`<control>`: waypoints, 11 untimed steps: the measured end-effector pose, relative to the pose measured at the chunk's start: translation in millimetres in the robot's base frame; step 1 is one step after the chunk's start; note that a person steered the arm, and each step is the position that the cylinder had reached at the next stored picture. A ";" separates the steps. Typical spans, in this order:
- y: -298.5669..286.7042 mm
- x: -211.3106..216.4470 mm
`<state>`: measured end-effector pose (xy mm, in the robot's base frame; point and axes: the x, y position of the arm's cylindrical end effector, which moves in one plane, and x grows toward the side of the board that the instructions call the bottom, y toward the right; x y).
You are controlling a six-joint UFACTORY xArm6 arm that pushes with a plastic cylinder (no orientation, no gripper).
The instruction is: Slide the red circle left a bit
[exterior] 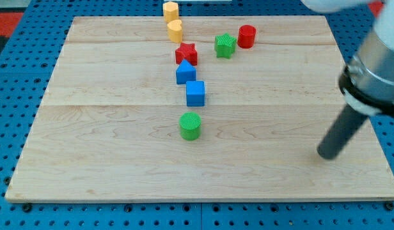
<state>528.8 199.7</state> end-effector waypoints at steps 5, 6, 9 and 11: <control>46.1 -289.8; 58.4 -336.3; -76.3 -297.1; -150.4 -221.9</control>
